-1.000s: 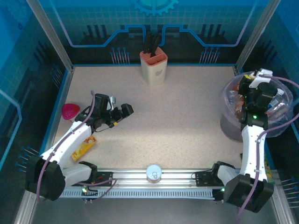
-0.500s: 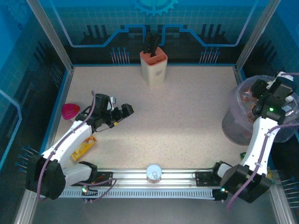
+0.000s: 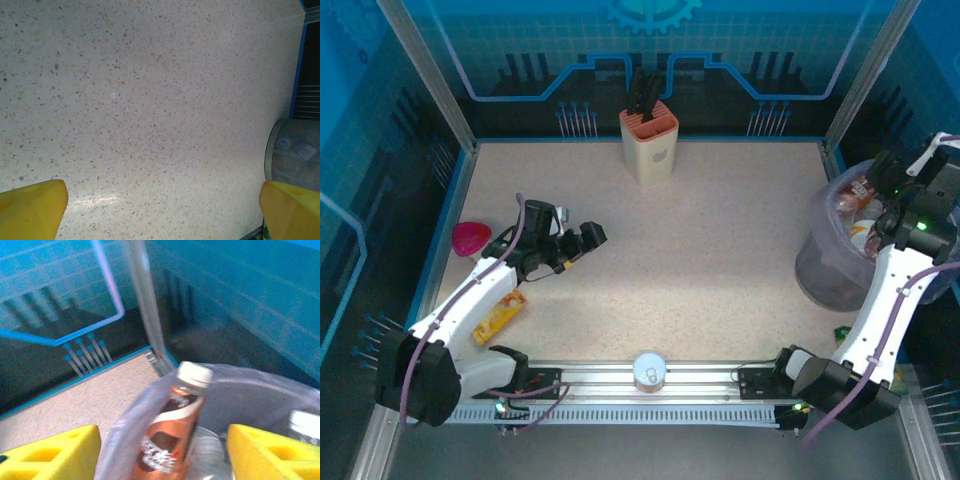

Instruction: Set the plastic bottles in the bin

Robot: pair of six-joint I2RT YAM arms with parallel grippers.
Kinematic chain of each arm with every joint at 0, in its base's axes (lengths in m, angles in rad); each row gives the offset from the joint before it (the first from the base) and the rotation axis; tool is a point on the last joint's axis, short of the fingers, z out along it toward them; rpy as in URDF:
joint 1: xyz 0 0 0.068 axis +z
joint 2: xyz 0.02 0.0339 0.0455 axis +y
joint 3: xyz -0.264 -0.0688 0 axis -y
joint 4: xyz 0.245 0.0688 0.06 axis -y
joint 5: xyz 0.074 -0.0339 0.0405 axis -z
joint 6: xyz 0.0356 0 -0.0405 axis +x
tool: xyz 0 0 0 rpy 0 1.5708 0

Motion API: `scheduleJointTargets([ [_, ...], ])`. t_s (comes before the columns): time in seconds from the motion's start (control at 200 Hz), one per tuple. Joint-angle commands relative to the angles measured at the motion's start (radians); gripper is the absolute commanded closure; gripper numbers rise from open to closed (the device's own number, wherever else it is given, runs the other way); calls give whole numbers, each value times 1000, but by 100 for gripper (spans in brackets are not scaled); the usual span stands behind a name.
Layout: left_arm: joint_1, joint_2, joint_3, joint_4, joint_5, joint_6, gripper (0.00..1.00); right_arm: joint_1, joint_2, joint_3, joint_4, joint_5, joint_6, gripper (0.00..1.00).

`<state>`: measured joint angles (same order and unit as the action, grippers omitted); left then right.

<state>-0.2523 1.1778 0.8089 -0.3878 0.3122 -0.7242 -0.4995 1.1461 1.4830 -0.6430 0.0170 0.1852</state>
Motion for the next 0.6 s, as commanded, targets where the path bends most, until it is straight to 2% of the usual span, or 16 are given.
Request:
scheduleJointTargets([
  [0.0, 8, 6, 32, -2, 31, 7, 1, 73, 40, 27, -9, -27, -12, 44],
  [0.105, 7, -12, 21, -8, 26, 5, 1, 83, 75, 13, 17, -22, 10, 52],
  [0.295, 8, -26, 1, -10, 21, 9, 1, 75, 153, -37, 79, 1, -6, 58],
  [0.455, 8, -27, -6, -2, 21, 6, 1, 24, 162, -94, 92, 36, -19, 60],
  [0.59, 8, -19, -7, 7, 24, 5, 1, -26, 144, -135, 100, 10, -11, 62],
])
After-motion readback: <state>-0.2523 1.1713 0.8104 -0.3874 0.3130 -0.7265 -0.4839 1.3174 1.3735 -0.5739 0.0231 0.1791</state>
